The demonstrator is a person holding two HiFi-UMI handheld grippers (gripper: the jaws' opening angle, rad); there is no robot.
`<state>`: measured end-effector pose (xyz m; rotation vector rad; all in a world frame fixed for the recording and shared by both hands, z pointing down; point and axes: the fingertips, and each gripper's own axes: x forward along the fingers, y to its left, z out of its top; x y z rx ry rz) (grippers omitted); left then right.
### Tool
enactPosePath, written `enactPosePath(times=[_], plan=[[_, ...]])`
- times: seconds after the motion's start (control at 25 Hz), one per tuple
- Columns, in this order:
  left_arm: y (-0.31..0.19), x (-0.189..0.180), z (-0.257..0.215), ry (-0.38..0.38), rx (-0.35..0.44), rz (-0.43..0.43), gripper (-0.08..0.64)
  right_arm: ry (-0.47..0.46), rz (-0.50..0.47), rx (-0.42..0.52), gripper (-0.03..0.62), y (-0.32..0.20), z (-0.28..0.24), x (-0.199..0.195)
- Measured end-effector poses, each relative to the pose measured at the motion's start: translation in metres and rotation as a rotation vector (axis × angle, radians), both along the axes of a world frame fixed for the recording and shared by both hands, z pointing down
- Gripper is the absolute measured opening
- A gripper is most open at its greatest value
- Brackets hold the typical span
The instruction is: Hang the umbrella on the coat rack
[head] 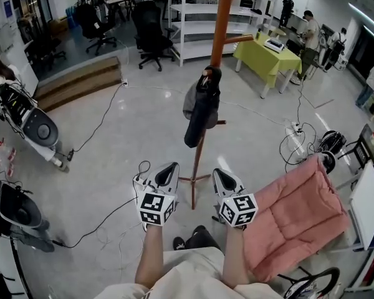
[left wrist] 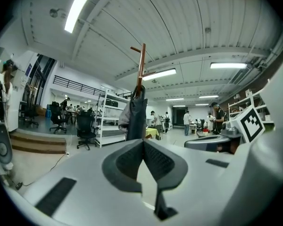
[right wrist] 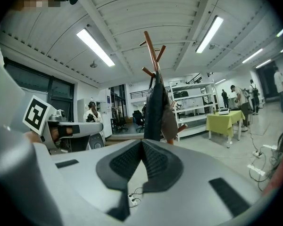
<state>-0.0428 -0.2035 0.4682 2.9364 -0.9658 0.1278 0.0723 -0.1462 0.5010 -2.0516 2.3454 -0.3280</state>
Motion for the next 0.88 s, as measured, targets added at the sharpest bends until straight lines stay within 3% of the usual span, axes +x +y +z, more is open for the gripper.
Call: enactPosePath(times=[0.28, 0.88], plan=[[0.001, 0.012, -0.002, -0.012, 0.016, 0.014, 0.006, 0.001, 0.048, 0.016, 0.003, 0.001, -0.005, 0.018], [-0.002, 0.013, -0.005, -0.016, 0.023, 0.01, 0.006, 0.009, 0.06, 0.022, 0.003, -0.005, -0.008, 0.02]])
